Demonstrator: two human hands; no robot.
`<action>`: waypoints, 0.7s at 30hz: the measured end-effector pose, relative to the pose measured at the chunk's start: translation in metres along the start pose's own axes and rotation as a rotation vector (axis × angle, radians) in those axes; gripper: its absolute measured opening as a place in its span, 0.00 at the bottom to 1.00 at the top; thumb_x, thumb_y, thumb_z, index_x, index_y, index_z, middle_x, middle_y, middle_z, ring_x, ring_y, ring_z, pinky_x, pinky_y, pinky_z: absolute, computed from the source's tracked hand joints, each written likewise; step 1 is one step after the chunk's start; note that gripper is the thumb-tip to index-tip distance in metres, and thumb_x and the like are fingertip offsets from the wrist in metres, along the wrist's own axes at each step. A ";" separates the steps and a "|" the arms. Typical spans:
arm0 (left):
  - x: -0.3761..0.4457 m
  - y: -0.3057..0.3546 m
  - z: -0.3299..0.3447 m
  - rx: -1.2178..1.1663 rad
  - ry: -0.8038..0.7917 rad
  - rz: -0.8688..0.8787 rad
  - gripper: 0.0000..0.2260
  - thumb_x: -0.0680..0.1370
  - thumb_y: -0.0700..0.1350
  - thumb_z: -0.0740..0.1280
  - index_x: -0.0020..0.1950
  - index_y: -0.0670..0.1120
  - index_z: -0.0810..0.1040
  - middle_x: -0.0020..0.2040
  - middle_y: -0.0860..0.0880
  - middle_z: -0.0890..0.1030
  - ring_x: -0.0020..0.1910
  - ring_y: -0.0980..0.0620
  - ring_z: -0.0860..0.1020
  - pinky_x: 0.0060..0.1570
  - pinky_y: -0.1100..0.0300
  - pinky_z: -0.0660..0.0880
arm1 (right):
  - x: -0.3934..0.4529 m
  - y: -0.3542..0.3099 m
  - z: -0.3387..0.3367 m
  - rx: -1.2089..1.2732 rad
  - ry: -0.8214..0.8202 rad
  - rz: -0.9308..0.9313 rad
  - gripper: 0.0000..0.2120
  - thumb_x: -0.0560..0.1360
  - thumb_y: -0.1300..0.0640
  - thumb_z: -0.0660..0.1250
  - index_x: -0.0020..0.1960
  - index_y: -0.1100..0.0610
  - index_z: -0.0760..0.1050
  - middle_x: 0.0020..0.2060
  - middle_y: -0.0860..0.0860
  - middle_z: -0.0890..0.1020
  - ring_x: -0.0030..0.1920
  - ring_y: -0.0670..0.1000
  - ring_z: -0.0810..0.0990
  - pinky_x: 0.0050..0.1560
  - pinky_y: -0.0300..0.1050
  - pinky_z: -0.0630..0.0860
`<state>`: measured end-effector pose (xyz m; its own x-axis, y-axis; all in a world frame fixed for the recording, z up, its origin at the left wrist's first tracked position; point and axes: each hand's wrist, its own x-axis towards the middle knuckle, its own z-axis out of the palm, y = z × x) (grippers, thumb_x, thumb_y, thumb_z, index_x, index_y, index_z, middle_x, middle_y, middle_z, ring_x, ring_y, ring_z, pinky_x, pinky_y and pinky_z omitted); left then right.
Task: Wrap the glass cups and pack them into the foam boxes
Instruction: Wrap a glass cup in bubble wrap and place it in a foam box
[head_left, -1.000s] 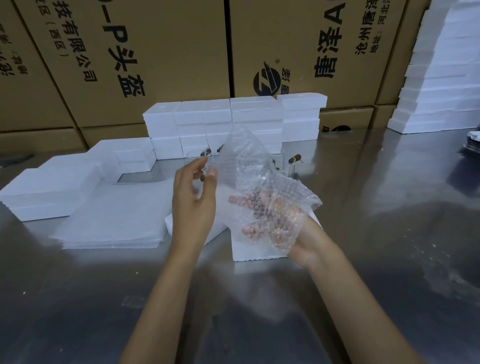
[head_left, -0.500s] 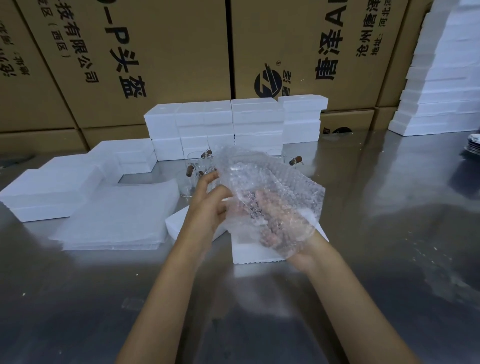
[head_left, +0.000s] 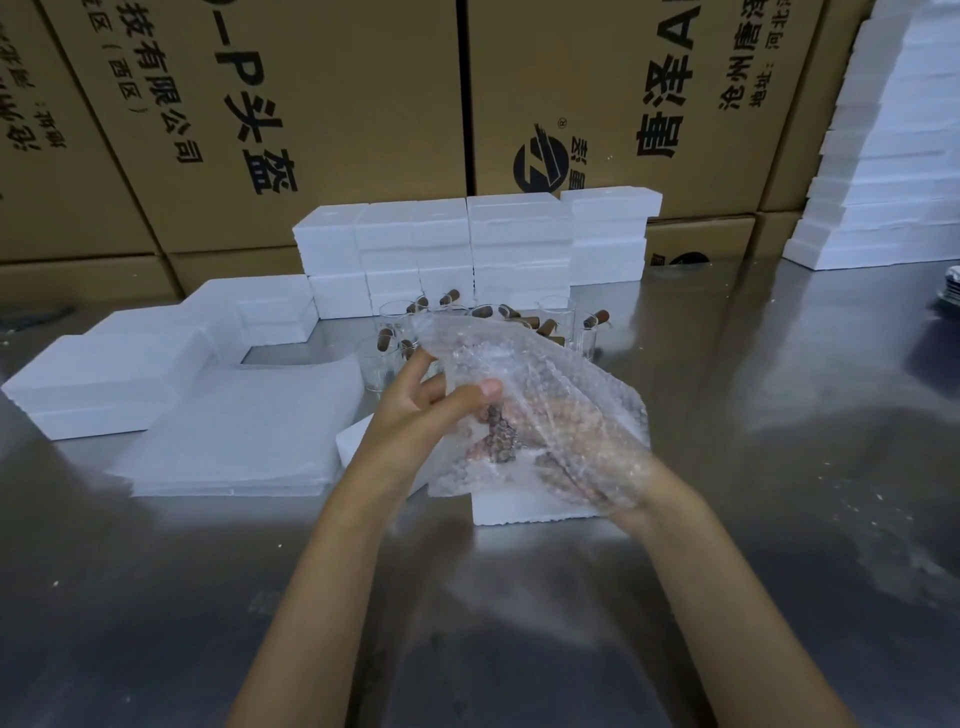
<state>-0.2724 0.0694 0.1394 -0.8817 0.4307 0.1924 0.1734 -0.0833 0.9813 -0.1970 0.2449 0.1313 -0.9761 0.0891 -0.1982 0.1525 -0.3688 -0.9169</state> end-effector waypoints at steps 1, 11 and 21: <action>-0.001 0.003 0.001 -0.029 0.042 0.010 0.20 0.67 0.55 0.77 0.57 0.66 0.78 0.53 0.60 0.85 0.55 0.60 0.82 0.50 0.64 0.74 | 0.002 -0.002 -0.002 -0.008 -0.019 -0.060 0.12 0.82 0.64 0.58 0.49 0.53 0.78 0.39 0.59 0.85 0.30 0.47 0.80 0.36 0.38 0.78; 0.005 0.004 -0.007 -0.372 0.315 -0.092 0.14 0.72 0.49 0.73 0.55 0.46 0.83 0.49 0.46 0.82 0.45 0.50 0.80 0.47 0.59 0.77 | 0.009 -0.025 -0.026 0.451 0.169 -0.405 0.14 0.75 0.47 0.68 0.56 0.55 0.80 0.54 0.53 0.85 0.57 0.51 0.83 0.52 0.43 0.79; 0.004 0.000 0.009 -0.483 0.071 -0.060 0.16 0.70 0.39 0.74 0.57 0.39 0.80 0.51 0.44 0.84 0.49 0.48 0.83 0.51 0.57 0.80 | 0.018 0.004 0.009 -0.191 -0.072 -0.354 0.20 0.72 0.39 0.71 0.60 0.47 0.82 0.59 0.45 0.83 0.62 0.45 0.80 0.59 0.45 0.78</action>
<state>-0.2718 0.0785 0.1405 -0.9147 0.3862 0.1189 -0.0866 -0.4747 0.8759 -0.2157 0.2363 0.1270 -0.9807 0.1123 0.1597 -0.1755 -0.1482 -0.9733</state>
